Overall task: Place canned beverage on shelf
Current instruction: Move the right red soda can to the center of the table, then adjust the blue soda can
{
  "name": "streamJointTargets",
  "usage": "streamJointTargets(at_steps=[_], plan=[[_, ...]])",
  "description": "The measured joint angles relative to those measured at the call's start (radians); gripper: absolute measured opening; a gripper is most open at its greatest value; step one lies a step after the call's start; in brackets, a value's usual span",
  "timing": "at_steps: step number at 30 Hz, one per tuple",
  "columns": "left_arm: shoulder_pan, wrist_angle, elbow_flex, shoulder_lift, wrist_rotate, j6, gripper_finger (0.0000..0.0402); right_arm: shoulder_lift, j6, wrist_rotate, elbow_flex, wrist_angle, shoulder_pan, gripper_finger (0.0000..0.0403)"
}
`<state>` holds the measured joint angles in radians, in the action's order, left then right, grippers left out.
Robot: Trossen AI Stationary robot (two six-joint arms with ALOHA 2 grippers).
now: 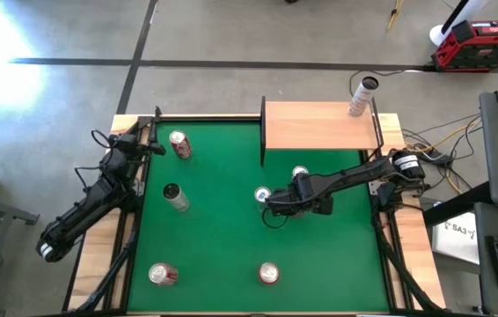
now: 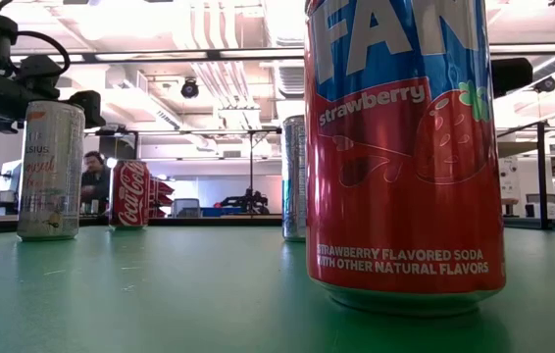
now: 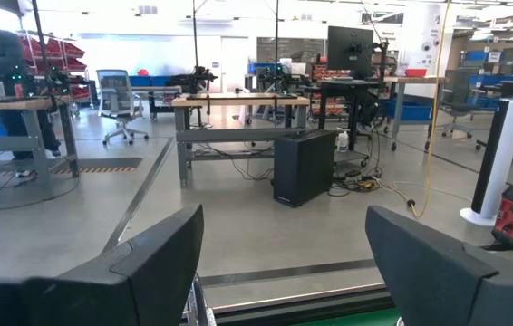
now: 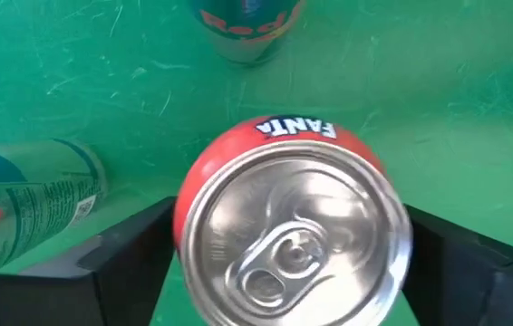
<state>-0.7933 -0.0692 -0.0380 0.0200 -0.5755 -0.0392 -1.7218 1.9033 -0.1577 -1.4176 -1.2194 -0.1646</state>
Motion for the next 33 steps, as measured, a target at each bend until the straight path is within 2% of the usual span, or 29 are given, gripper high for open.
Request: streamJointTargets(at_steps=[3, 8, 18, 21, 28, 30, 33], plan=[[0.0, 0.0, 0.0, 0.0, 0.0, 0.0, 0.0293, 0.0, 0.005, -0.001, -0.011, -0.034, 0.002, 0.0376], [0.0, 0.0, 0.0, 0.0, 0.0, 0.0, 0.0293, 0.0, 0.001, 0.001, -0.045, -0.064, -0.001, 0.038], [0.0, 0.0, 0.0, 0.0, 0.0, 0.0, 0.0293, 0.001, -0.096, -0.017, -0.248, -0.184, -0.081, 0.0382], [0.0, 0.0, 0.0, 0.0, 0.0, 0.0, 0.0293, 0.001, -0.183, -0.085, -0.325, -0.212, -0.116, 0.0382], [0.0, 0.0, 0.0, 0.0, 0.0, 0.0, 0.0293, -0.038, -0.554, -0.432, -0.428, -0.17, -0.205, 0.0382], [0.0, 0.0, 0.0, 0.0, 0.0, 0.0, 0.0293, -0.061, -0.628, -0.483, -0.435, -0.131, -0.216, 0.0382], [0.0, 0.0, 0.0, 0.0, 0.0, 0.0, 0.0293, -0.097, -0.705, -0.497, -0.439, -0.093, -0.215, 0.0382]])
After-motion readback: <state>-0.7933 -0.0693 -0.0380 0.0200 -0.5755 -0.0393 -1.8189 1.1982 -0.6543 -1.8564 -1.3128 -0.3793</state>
